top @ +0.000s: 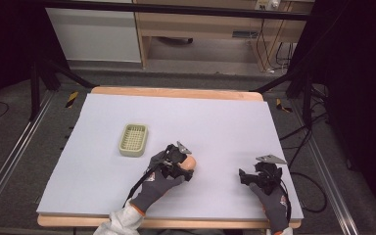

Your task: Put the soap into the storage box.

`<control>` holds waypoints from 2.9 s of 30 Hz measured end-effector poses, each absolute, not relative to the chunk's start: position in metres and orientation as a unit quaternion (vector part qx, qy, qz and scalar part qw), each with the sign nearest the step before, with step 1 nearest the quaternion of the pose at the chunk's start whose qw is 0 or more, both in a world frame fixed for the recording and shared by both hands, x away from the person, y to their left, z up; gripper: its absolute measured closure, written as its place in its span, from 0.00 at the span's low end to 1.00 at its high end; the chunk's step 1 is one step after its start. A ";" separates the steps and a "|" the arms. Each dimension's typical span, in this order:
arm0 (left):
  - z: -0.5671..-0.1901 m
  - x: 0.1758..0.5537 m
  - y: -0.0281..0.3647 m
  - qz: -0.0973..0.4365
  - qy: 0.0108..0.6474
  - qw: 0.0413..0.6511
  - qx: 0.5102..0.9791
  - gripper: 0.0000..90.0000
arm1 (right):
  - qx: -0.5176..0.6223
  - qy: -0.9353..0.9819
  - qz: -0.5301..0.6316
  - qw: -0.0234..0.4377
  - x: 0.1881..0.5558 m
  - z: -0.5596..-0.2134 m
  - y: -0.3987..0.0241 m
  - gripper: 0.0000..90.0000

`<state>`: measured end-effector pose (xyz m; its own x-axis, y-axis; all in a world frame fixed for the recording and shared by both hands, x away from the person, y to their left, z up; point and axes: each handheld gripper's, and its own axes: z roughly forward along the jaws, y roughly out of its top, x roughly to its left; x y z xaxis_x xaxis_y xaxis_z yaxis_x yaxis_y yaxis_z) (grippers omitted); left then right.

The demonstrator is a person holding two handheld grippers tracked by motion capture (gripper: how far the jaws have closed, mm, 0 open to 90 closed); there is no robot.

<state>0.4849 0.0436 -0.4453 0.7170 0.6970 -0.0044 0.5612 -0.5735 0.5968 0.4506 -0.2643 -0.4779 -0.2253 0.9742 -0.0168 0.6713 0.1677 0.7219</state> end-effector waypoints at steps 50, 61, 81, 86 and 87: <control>-0.414 0.475 0.149 0.143 0.421 0.324 0.835 0.35 | 0.567 0.718 0.309 0.260 0.448 -0.475 -0.263 0.08; -0.401 0.478 0.166 0.153 0.433 0.340 0.820 0.35 | 0.567 0.718 0.309 0.259 0.448 -0.475 -0.263 0.08; -0.391 0.494 0.187 0.172 0.457 0.347 0.801 0.35 | 0.567 0.719 0.308 0.259 0.449 -0.476 -0.263 0.07; -0.392 0.500 0.189 0.177 0.463 0.345 0.797 0.35 | 0.568 0.719 0.307 0.259 0.449 -0.476 -0.263 0.07; -0.392 0.502 0.189 0.178 0.466 0.347 0.794 0.36 | 0.567 0.719 0.307 0.259 0.450 -0.476 -0.263 0.08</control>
<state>0.5015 0.1894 -0.3923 0.5029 0.8634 -0.0407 0.6169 -0.3256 0.7166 0.4496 -0.2635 -0.4756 -0.2228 0.9746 -0.0242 0.6560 0.1683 0.7358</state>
